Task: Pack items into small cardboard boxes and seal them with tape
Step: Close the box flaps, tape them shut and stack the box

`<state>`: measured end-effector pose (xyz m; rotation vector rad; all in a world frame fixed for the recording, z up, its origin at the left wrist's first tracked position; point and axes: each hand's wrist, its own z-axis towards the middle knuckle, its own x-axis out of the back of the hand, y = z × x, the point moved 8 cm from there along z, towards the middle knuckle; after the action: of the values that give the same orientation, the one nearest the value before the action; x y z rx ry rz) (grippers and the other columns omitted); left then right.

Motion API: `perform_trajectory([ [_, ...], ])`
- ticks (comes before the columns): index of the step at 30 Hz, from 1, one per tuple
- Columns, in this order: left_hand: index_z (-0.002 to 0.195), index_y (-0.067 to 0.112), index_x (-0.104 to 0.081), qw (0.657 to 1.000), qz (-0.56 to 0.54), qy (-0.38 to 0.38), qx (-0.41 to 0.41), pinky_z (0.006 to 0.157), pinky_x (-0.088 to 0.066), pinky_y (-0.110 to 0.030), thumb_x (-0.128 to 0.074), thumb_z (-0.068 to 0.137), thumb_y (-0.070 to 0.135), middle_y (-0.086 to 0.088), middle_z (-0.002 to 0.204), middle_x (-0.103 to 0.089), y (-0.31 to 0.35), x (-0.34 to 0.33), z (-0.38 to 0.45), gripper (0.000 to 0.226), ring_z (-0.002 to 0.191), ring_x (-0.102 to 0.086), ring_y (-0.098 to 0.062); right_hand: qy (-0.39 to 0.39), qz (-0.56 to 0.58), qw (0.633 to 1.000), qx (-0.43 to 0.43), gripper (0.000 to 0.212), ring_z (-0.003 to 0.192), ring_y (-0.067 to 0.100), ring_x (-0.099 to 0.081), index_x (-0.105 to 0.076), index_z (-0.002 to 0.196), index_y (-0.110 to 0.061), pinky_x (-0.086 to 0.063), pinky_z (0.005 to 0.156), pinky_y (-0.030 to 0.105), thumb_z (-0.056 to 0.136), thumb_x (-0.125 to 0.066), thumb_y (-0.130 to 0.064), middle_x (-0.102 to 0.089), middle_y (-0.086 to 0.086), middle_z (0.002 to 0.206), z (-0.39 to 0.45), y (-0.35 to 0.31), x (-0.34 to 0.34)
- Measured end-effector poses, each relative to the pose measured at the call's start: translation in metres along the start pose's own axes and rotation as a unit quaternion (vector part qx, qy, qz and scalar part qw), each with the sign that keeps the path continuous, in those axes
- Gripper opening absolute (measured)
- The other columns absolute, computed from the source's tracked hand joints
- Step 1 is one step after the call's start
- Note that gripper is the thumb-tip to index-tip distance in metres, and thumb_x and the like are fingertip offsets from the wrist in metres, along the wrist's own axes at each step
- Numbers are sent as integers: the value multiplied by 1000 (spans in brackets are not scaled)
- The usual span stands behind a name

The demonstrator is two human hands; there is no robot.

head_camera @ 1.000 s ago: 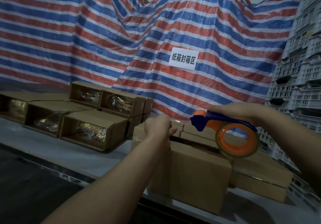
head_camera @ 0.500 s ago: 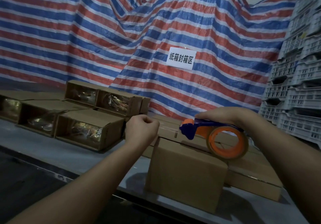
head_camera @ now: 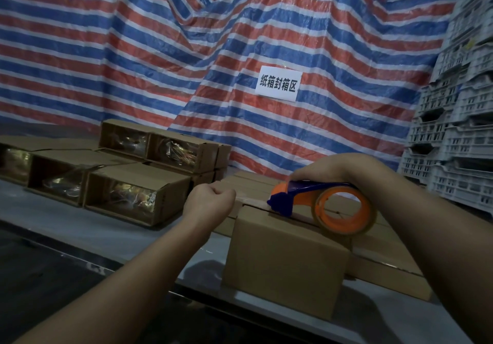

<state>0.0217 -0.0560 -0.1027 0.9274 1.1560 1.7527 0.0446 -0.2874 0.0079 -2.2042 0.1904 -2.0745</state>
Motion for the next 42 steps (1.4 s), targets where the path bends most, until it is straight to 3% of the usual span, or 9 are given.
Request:
perform_trajectory([
  [4,69,13,-61,1000,-13,-15,11,79,-55,-38,-71,86,39,-7,68,-58,-4,-2,4,32,66,-57,-22,-1,-28,999,-20,38,41,4,-60,-64,98,-21,-45,58,24,94,-54,-58,-66,-8,52,3,-7,-3],
  [10,68,13,-62,1000,13,-16,-16,87,-55,-48,-70,86,31,-9,67,-57,-1,1,8,27,80,-68,-33,-3,-29,999,-15,42,53,7,-65,-64,107,-21,-47,63,25,94,-54,-59,-71,-6,62,7,-6,-3],
  [15,77,5,-67,999,7,-22,29,70,-55,-43,-69,84,22,-9,71,-59,-21,-3,5,19,66,-56,-23,-4,-39,999,-3,39,48,5,-63,-64,106,-21,-45,62,25,95,-54,-57,-68,-7,57,6,-11,-4],
  [20,100,9,-65,978,-125,-78,147,54,-35,-24,-65,90,26,-6,78,-59,-47,-30,-14,19,64,-48,-17,-5,-32,999,13,37,44,4,-59,-65,102,-20,-43,61,24,98,-51,-54,-65,-8,53,1,-13,-5],
  [26,108,13,-68,954,-187,-124,198,82,-50,-39,-70,86,37,-20,114,-69,-52,-45,-29,32,94,-60,-30,-11,-27,999,21,34,42,3,-58,-62,102,-20,-42,57,22,100,-50,-51,-64,-9,52,-2,-13,-5],
  [29,107,15,-68,947,-187,-154,209,95,-51,-42,-66,89,44,-15,113,-70,-51,-47,-34,33,110,-64,-33,-16,-36,999,15,34,38,3,-56,-62,97,-20,-42,54,21,100,-50,-52,-62,-10,48,-1,-14,-6],
  [33,104,8,-66,941,-172,-195,216,85,-51,-37,-61,93,34,-17,104,-68,-50,-49,-37,29,98,-64,-32,-8,-30,1000,5,36,41,4,-60,-63,99,-20,-44,53,20,97,-53,-55,-66,-9,52,4,-11,-4],
  [38,117,10,-62,990,-59,-81,99,76,-42,-32,-44,102,35,-16,112,-63,-25,-26,-7,35,110,-59,-33,-5,-22,1000,-3,39,47,4,-65,-64,104,-21,-46,58,22,95,-54,-58,-70,-8,57,11,-6,-5],
  [42,98,20,-61,991,-24,-133,21,51,-45,-21,-60,93,46,5,85,-59,11,-35,2,26,72,-55,-6,-7,-19,1000,0,40,50,4,-65,-65,106,-21,-46,58,21,95,-54,-58,-71,-7,60,13,-6,-4],
])
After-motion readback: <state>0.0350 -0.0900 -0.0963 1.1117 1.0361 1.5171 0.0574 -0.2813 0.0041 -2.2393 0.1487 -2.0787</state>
